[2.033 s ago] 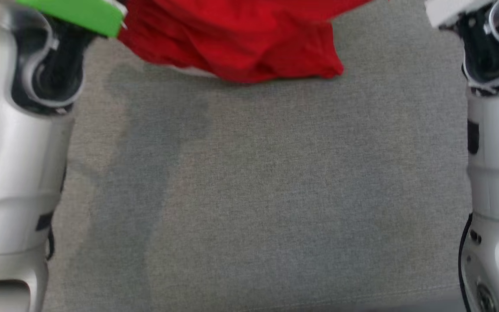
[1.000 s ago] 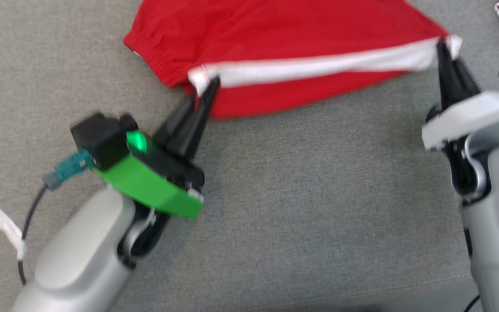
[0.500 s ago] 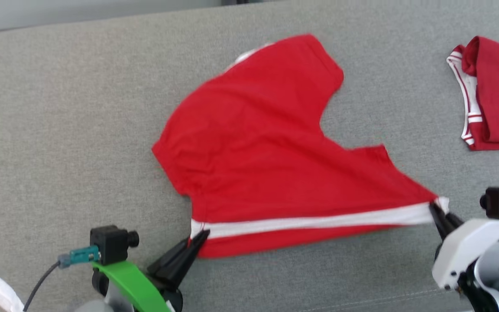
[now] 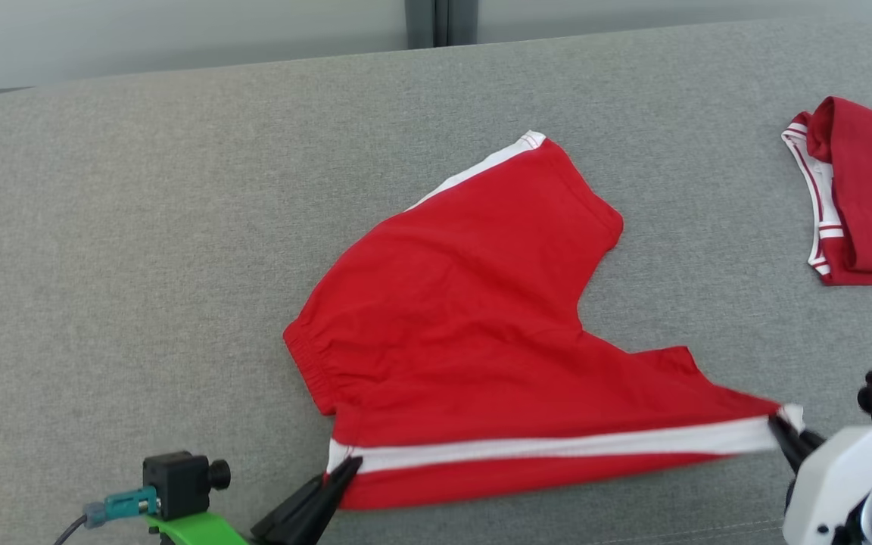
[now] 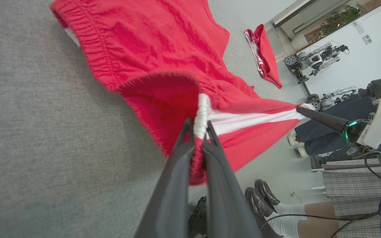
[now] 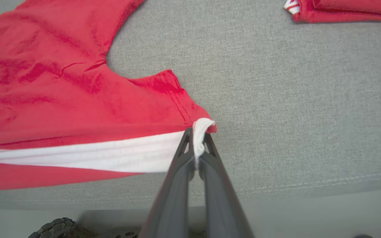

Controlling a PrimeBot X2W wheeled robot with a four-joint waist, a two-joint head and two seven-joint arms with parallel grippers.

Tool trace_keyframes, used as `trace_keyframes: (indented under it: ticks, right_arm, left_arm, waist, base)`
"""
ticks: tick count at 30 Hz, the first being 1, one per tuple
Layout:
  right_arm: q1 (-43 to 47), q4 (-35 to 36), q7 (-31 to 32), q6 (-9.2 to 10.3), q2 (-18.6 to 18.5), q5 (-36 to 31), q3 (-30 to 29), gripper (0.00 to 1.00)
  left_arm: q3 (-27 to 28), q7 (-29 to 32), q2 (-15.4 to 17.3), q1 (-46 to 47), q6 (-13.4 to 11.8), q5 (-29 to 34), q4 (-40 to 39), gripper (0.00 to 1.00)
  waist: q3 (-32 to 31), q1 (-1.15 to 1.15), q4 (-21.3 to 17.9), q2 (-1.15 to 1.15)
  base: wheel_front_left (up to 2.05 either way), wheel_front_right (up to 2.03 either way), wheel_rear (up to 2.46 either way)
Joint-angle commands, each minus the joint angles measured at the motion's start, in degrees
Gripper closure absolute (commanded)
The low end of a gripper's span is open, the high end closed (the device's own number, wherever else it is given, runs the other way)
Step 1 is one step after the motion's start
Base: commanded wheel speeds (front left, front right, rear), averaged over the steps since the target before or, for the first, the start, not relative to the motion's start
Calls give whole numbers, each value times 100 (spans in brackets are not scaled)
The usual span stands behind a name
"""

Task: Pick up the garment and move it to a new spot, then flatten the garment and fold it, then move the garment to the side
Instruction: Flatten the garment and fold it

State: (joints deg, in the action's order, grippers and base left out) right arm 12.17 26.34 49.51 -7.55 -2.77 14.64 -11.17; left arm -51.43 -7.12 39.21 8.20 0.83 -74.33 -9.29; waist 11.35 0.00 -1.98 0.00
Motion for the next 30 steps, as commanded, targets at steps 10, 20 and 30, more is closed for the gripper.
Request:
trace_keyframes:
  ticks: [10,20,30]
  right_arm:
    - [-1890,-796,-402,12,-741,-132,494,100]
    - [-3936,-2423,-560,13,-1308,159,955,100]
    - [-5238,-3737,-969,13,-1479,39,1248,100]
  left_arm:
    - [563,-588,-924,913,279,98,929,100]
    - [986,-771,-1814,1706,528,128,2106,100]
    - [1066,-799,-2548,2291,622,261,3096,100]
  waist:
    - [274,0,307,0]
    - [827,0,829,0]
    - [1270,0,1311,0]
  base:
    - [0,0,0]
    - [0,0,0]
    - [0,0,0]
